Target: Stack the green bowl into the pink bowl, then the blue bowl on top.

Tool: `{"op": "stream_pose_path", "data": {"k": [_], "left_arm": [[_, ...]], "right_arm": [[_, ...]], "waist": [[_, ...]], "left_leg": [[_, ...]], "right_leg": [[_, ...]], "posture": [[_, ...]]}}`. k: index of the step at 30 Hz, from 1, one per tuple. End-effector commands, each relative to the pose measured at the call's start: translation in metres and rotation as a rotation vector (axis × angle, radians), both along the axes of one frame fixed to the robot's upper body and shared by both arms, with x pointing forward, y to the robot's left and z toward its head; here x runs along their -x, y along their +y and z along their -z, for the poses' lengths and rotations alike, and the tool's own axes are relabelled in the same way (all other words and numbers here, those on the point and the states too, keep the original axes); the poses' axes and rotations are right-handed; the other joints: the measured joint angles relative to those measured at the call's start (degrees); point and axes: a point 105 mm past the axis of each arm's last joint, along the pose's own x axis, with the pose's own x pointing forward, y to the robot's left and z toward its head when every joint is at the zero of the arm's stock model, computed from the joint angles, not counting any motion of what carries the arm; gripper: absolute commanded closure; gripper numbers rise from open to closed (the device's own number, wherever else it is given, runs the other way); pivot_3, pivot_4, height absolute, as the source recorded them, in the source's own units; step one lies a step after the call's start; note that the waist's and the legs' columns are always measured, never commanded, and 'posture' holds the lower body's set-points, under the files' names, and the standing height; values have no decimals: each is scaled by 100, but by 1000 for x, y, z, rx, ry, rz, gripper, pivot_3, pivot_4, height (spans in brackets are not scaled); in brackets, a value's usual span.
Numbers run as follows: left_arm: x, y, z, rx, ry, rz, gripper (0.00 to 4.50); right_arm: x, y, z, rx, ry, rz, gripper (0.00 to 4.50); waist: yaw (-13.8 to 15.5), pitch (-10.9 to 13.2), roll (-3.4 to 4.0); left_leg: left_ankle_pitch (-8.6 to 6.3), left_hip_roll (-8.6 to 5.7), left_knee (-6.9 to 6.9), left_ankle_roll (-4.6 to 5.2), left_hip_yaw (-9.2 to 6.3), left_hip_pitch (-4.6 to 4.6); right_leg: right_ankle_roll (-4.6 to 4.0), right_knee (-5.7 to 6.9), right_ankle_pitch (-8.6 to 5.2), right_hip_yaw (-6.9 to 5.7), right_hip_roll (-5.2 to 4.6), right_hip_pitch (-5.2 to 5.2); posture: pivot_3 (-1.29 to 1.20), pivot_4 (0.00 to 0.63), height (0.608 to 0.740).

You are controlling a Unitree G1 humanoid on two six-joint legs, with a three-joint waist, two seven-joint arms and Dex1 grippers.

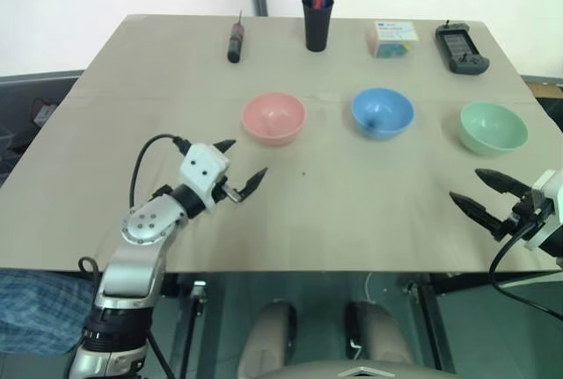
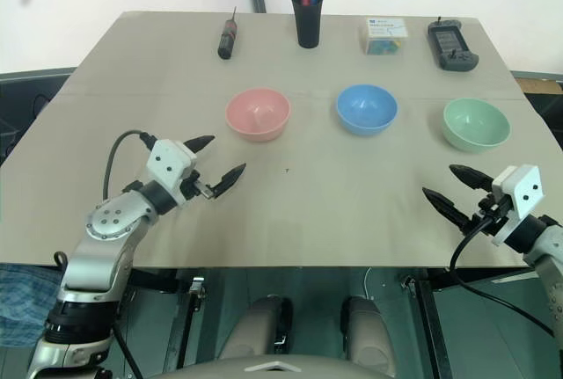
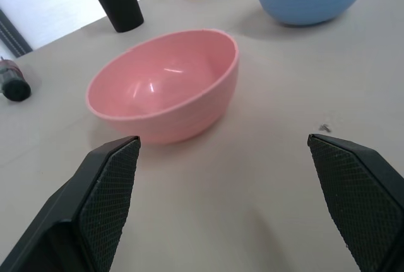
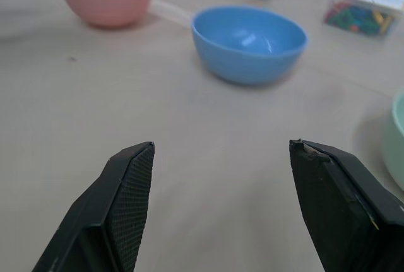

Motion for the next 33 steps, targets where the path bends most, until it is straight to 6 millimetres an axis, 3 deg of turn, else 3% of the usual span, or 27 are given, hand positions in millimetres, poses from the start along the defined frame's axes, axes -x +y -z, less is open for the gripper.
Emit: {"op": "stream_pose_path", "data": {"k": [1, 6, 9, 17, 29, 33], "left_arm": [[-7, -6, -10, -45, -68, -2, 0], [-30, -20, -19, -151, -142, -26, 0], [-41, -25, -23, -159, -165, -40, 0], [-64, -52, -22, -241, -125, 48, 0], [-97, -55, 5, -397, 22, 57, 0], [-99, -64, 15, -434, 47, 101, 1073]], "right_arm": [[4, 18, -24, -31, -57, -70, 902], [6, 45, -43, -60, -90, -140, 902], [6, 50, -48, -69, -98, -142, 902], [6, 49, -51, -64, -106, -130, 902], [7, 43, -52, -62, -129, -86, 902], [8, 39, -50, -51, -133, -70, 816]], "waist": [[0, 0, 0], [5, 0, -1], [6, -1, -2], [-2, -1, -3], [-1, -1, -4], [6, -1, -4]], "left_leg": [[0, 0, 0, 0, 1, 0], [0, -3, 3, 0, -1, -2], [0, -4, 4, 0, -3, -4], [0, -8, 5, 0, -2, -7], [0, -9, 6, 0, -2, -10], [0, -9, 6, 0, -4, -10]], "right_leg": [[0, 0, 0, 1, 0, 0], [1, 0, 1, -1, -1, 1], [2, 0, 1, -3, -1, 1], [5, -1, 3, -3, -3, 1], [6, -2, 3, -4, -1, 1], [7, -2, 3, -6, -1, 1]], "posture": [[0, 150, 740], [0, 150, 740], [0, 150, 740], [0, 150, 740], [0, 150, 740], [0, 150, 740]]}}
